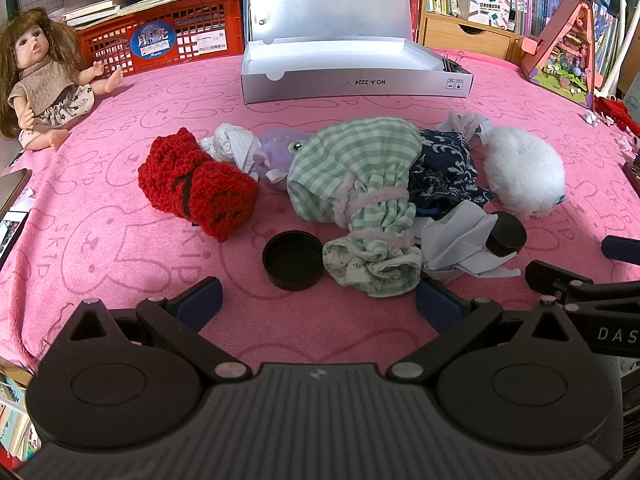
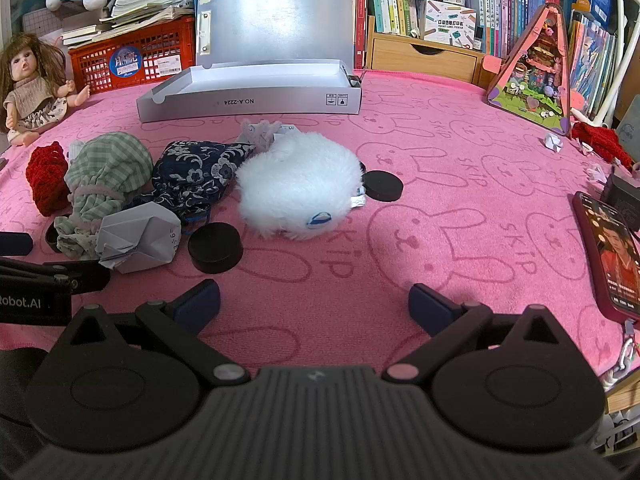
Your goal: Organize objects
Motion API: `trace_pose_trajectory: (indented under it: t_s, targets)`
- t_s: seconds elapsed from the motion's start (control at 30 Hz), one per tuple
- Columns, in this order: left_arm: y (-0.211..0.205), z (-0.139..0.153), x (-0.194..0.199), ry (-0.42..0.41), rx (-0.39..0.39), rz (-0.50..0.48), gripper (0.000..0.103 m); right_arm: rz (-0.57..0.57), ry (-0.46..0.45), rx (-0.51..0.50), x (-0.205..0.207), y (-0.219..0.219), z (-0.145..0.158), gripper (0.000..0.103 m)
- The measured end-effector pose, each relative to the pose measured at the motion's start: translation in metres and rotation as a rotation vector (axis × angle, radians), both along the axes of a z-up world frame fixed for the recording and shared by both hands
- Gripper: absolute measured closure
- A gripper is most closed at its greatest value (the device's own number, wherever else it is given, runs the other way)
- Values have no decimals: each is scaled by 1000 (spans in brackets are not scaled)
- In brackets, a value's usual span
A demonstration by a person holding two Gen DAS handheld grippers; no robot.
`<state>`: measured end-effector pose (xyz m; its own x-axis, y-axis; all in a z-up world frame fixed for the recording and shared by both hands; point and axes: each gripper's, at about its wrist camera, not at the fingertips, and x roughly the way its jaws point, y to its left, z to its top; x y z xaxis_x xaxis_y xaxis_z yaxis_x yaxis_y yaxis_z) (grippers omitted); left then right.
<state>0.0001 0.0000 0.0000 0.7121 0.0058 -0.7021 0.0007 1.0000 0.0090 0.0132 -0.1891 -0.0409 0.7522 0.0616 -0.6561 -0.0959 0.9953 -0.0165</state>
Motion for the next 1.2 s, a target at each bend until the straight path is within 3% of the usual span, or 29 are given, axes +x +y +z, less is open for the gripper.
trace_pose_trajectory:
  t_s: [1.2]
  targets:
    - [-2,1,4,2,0,5,0,-1,1,-1,0,1,-1,0]
